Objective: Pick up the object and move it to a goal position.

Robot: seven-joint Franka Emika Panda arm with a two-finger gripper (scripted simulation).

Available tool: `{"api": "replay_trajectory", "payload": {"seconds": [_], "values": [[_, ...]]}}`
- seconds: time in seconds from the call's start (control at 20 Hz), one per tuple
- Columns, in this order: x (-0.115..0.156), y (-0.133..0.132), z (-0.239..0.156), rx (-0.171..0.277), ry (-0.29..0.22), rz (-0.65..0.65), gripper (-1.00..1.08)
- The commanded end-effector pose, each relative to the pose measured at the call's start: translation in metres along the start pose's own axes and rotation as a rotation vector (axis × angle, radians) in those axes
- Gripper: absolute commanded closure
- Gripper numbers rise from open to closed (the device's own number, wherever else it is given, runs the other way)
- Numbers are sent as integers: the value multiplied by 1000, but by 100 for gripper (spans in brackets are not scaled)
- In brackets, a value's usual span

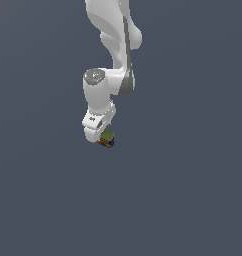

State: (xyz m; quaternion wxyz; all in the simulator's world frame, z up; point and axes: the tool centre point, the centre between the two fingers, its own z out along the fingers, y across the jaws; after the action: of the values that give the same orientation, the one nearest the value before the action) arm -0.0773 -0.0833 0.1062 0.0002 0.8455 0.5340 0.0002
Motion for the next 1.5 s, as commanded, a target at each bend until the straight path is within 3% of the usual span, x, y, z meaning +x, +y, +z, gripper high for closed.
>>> {"api": "replay_trajectory", "payload": {"seconds": [0.0,0.65,0.7,1.45], "values": [[0,0,6,1,0,-1,-92],[0,-1,48,1,0,-4,-92],[0,-1,48,1,0,-4,108],[4,0,40,-1,0,-4,108]]}}
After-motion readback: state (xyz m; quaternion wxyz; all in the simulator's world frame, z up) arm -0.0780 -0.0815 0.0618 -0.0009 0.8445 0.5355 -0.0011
